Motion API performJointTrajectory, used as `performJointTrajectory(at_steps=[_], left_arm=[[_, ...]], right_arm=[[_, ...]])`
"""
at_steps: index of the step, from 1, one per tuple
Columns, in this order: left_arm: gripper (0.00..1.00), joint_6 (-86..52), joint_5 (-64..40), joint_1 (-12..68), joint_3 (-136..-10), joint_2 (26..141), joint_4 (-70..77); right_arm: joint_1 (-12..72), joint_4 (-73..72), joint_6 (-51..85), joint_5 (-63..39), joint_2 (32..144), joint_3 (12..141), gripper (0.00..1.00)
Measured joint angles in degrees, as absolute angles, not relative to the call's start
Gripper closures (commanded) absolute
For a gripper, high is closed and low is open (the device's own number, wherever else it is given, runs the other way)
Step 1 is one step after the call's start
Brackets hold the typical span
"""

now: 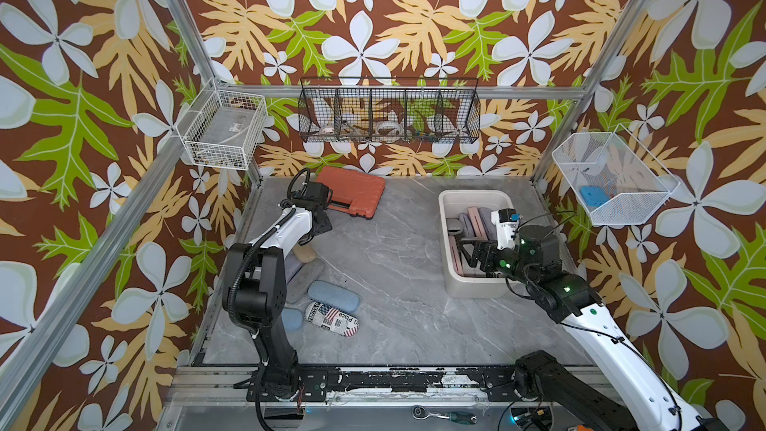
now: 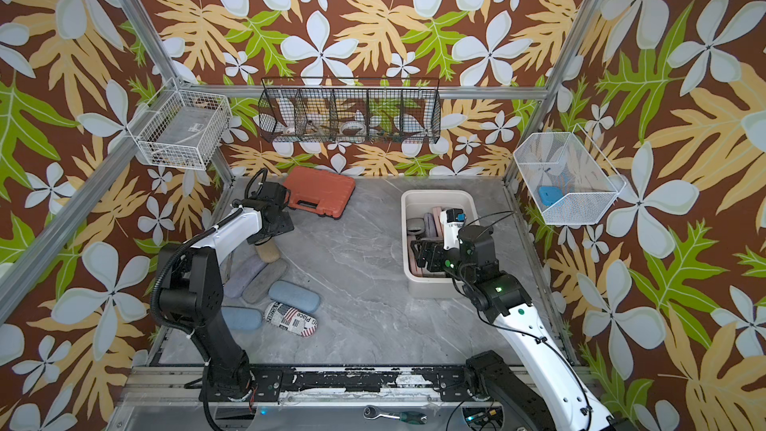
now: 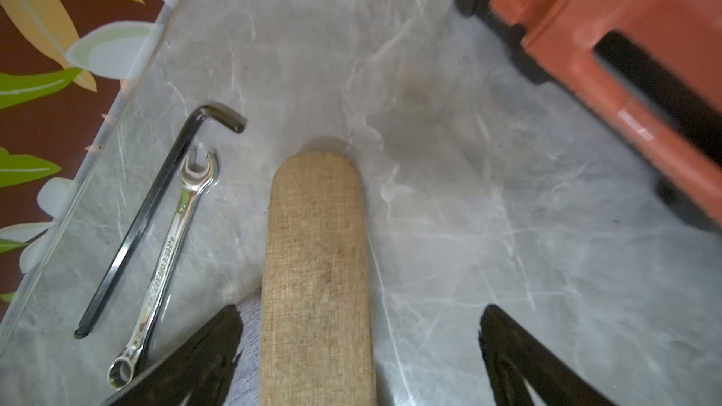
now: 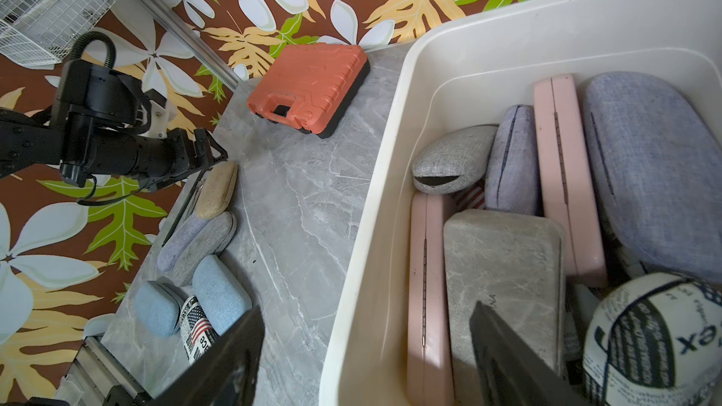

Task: Put the glasses cases into the storage boxes
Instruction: Pick up the glasses case at the center of the board.

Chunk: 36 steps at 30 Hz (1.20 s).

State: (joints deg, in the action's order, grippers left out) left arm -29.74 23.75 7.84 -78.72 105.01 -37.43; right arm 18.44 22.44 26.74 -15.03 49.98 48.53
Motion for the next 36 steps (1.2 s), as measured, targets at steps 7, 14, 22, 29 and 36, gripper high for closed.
performJointTrajectory(at_steps=[7, 14, 22, 29, 36], left_arm=[[0.06, -29.8, 23.7, 6.8, -78.2, 107.6, -39.2], [0.13, -30.0, 24.0, 6.4, -76.7, 109.5, -39.6], [0.16, -30.1, 23.7, 6.0, -75.7, 109.8, -38.9], [0.26, -29.9, 22.8, 5.9, -75.1, 110.6, -38.2], [0.36, -29.9, 22.4, 5.8, -74.7, 110.4, -37.5]], right_arm=[[18.4, 22.0, 26.8, -16.4, 49.3, 47.7, 0.17], [18.4, 20.6, 28.1, -17.8, 48.3, 46.6, 0.17], [18.4, 20.6, 28.3, -17.8, 47.9, 46.2, 0.18], [18.4, 20.6, 28.3, -17.8, 47.5, 46.2, 0.19], [18.4, 21.3, 28.3, -17.5, 46.7, 46.9, 0.21]])
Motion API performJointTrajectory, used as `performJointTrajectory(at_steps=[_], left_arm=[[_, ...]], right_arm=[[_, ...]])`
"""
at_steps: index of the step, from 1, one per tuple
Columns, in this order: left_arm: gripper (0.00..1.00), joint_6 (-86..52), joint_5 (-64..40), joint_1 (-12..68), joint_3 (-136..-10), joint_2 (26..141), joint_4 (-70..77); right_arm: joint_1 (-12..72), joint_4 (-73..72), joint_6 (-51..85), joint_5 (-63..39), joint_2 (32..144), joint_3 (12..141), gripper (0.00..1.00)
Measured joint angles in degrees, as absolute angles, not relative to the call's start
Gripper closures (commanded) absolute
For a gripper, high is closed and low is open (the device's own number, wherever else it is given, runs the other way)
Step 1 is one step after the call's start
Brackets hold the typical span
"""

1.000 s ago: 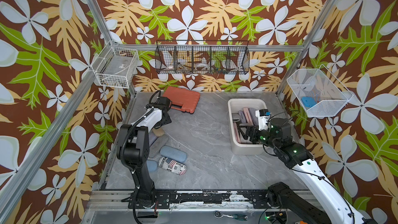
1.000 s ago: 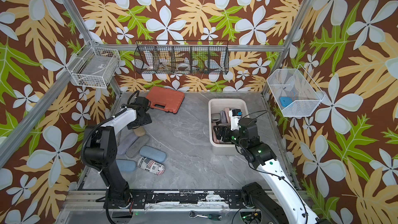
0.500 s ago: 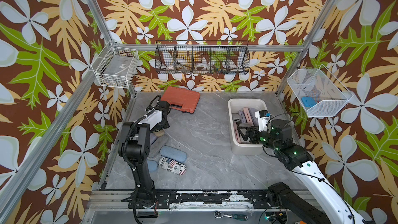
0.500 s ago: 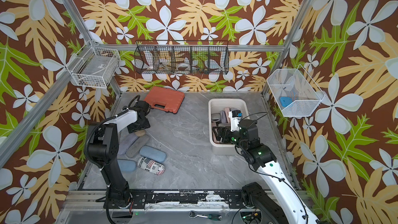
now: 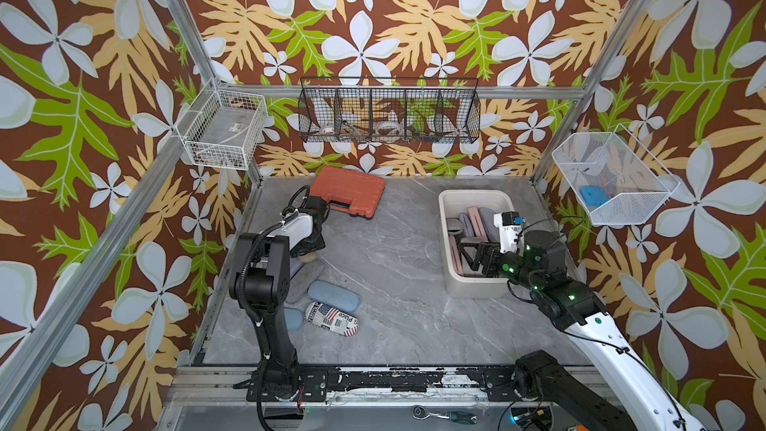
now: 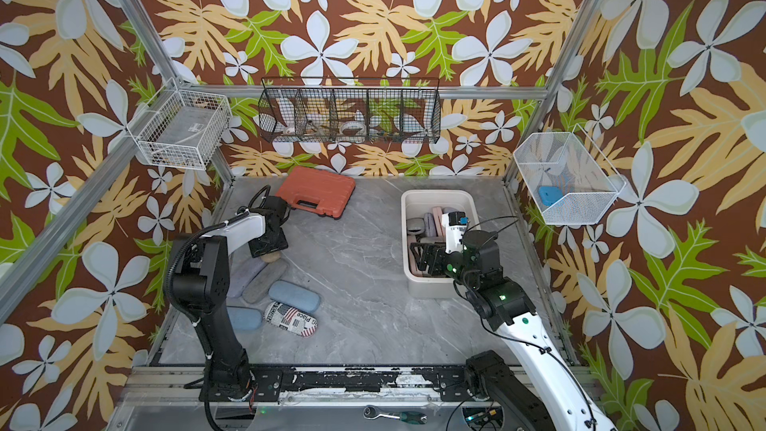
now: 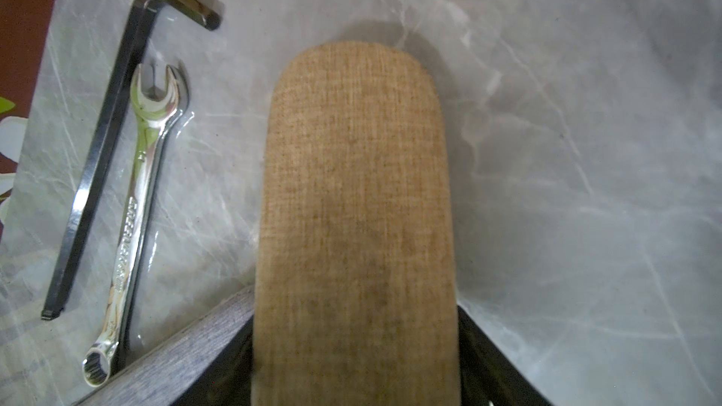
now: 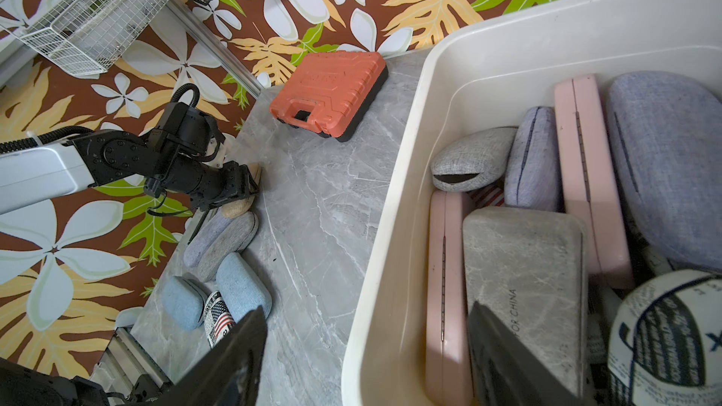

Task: Put the glasses cases into the storage boxes
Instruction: Pick up the glasses case at the center of the board.

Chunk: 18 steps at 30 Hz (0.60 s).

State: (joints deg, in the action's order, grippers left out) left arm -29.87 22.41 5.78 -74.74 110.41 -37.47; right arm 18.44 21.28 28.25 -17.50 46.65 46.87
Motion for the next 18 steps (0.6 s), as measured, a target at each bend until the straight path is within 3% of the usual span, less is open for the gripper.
performJointTrajectory(at_steps=[11, 18], left_arm=[[0.47, -28.4, 17.8, 6.8, -74.2, 101.3, -35.7], [0.55, -28.8, 9.7, 13.7, -63.4, 86.5, -26.3]], right_arm=[[18.4, 22.3, 28.3, -16.5, 46.6, 47.8, 0.23], [18.5, 22.0, 30.7, -16.9, 47.6, 48.7, 0.26]])
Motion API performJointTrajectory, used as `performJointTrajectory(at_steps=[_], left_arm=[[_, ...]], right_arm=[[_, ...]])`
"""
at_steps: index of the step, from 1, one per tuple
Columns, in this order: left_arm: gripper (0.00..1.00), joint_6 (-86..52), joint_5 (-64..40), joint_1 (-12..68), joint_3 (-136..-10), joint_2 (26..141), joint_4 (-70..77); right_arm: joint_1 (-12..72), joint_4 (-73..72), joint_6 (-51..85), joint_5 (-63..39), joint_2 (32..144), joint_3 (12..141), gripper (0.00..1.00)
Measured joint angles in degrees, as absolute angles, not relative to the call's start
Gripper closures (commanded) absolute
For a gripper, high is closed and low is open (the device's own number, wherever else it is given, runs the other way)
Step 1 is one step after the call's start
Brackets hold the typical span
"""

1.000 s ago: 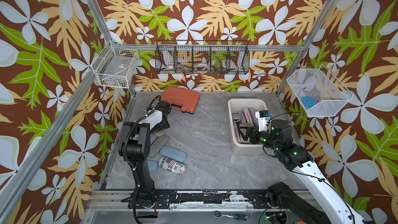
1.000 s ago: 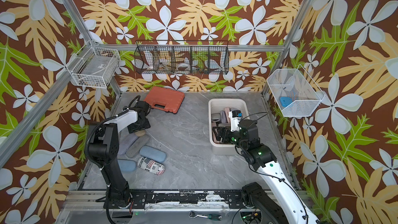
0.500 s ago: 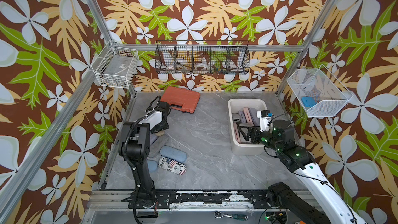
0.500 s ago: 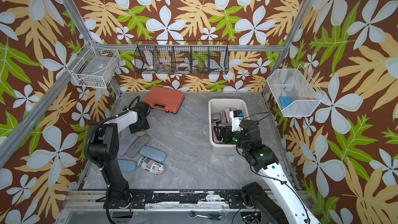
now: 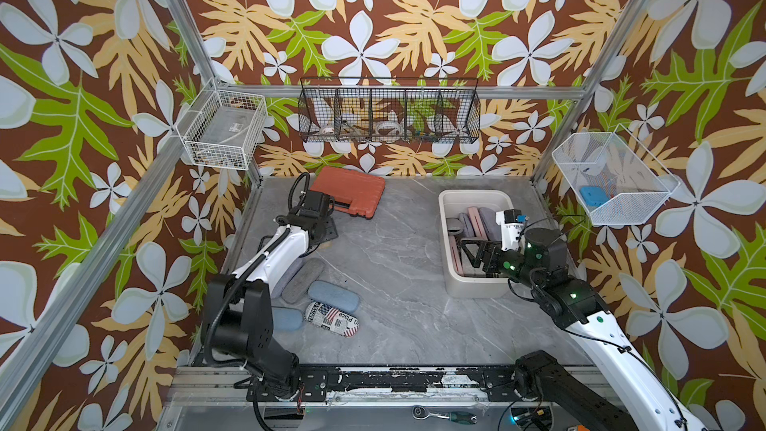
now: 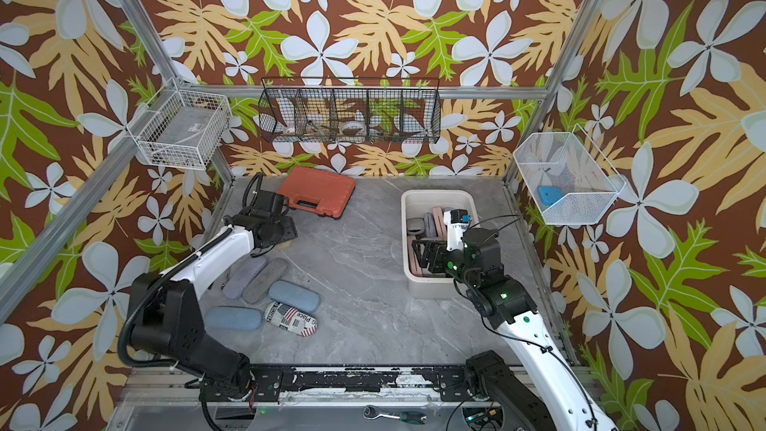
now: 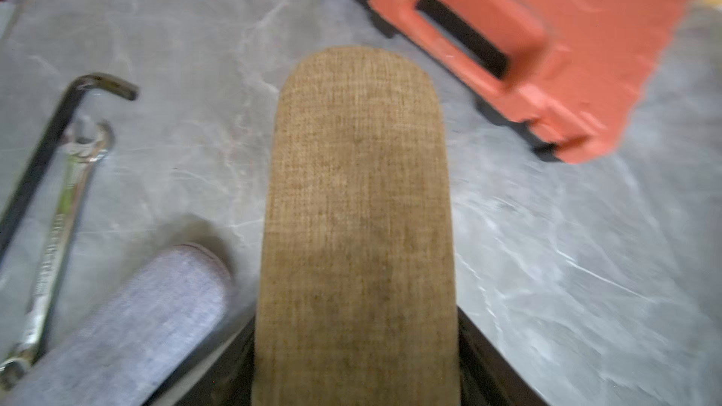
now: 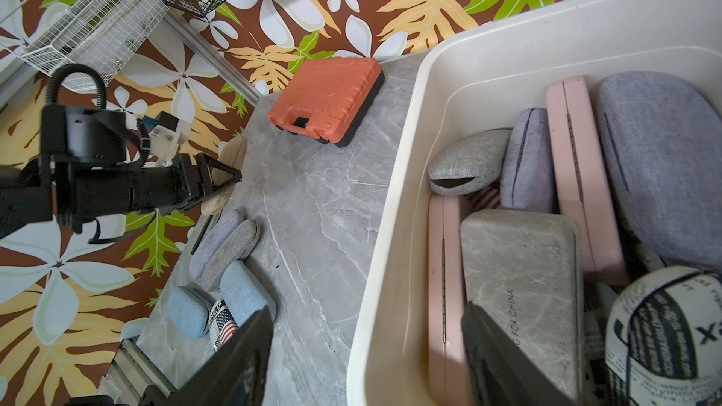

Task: Put the glasses cases into the storage boxes
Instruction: Pick up the glasses case at the center of the board.

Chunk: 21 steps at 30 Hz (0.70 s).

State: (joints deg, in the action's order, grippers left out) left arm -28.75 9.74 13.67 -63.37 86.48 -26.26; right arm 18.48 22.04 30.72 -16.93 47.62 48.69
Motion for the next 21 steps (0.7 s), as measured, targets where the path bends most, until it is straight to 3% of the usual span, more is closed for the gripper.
performJointTrajectory(at_steps=[10, 21], left_arm=[[0.56, -33.1, 1.0, 32.9, -35.6, 61.8, 3.6], [0.56, -37.3, 2.5, 50.0, -32.0, 62.5, 22.0]], right_arm=[[23.0, 17.2, 37.5, -18.5, 51.3, 50.3, 0.25], [39.4, 9.4, 42.4, -10.7, 64.9, 58.1, 0.25]])
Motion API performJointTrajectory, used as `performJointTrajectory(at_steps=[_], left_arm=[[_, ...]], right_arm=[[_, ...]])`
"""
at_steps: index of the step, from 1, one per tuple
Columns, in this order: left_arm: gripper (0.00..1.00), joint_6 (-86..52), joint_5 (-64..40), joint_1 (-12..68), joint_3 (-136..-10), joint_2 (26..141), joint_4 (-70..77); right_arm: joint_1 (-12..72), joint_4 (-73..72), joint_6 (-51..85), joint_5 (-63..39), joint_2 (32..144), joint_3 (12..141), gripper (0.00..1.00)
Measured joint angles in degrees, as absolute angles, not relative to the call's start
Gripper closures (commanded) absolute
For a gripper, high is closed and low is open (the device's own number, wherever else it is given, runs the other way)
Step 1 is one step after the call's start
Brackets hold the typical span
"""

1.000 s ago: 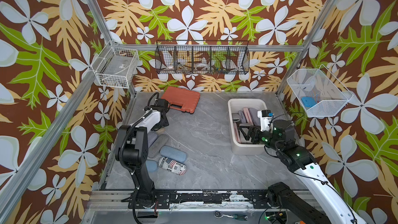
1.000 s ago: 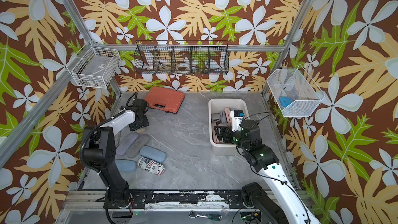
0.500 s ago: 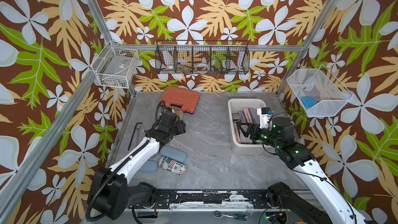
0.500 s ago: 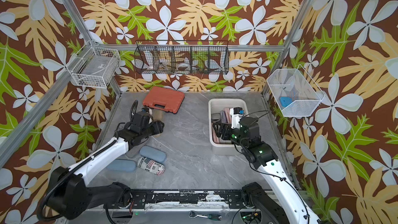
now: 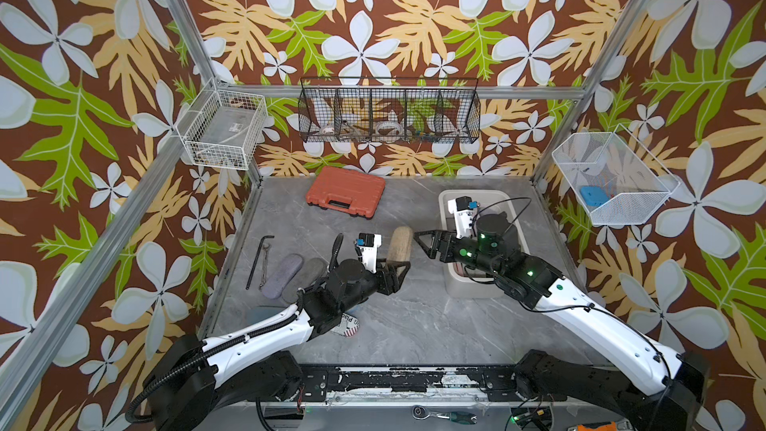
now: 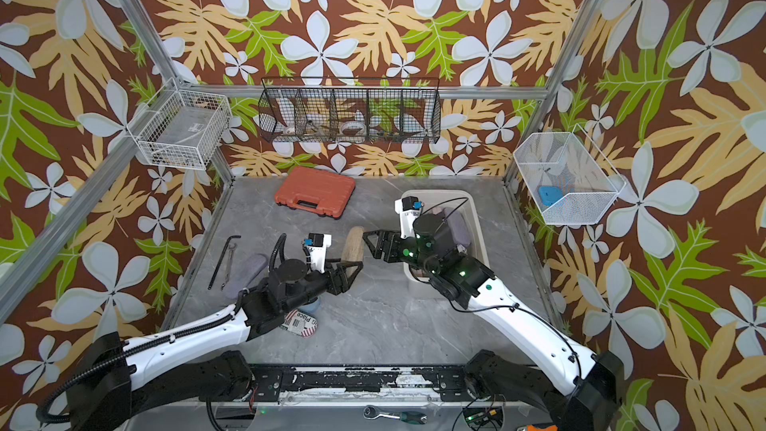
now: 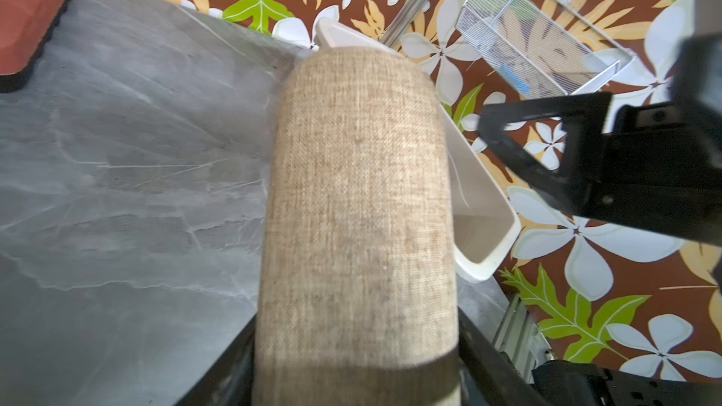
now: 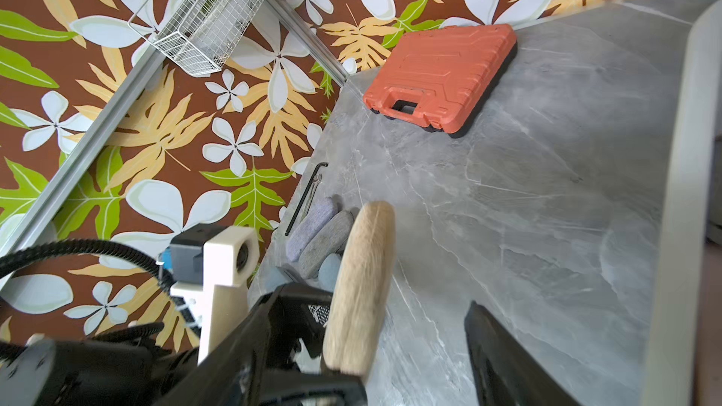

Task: Put the glasses cases into the storage boxes
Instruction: Pick up the glasses case at the center of the board, then place the glasses case in the storage box.

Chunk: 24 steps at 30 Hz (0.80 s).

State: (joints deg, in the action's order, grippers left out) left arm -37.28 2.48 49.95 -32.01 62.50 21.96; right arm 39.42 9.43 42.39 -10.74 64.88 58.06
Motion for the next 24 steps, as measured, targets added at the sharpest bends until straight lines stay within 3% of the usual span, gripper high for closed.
performJointTrajectory(at_steps=[4, 8, 19, 22, 24], left_arm=[[0.56, -37.6, 2.9, 51.3, -31.9, 62.3, 24.3], [0.55, -37.7, 3.2, 51.5, -31.7, 61.1, 24.6], [0.48, -37.1, 4.1, 51.5, -31.4, 61.6, 24.3], [0.35, -36.1, 4.2, 51.5, -31.7, 62.1, 24.3], [0.09, -35.7, 4.2, 51.5, -32.0, 62.4, 24.5]], right_arm=[[40.4, 7.8, 44.7, -8.1, 68.8, 59.1, 0.31], [41.1, 6.5, 46.1, -7.2, 70.9, 59.5, 0.46], [43.0, 4.4, 46.5, -9.1, 74.6, 60.9, 0.73], [43.0, 4.7, 46.9, -9.2, 74.6, 61.3, 0.76], [43.0, 5.1, 46.7, -9.2, 74.5, 61.6, 0.77]])
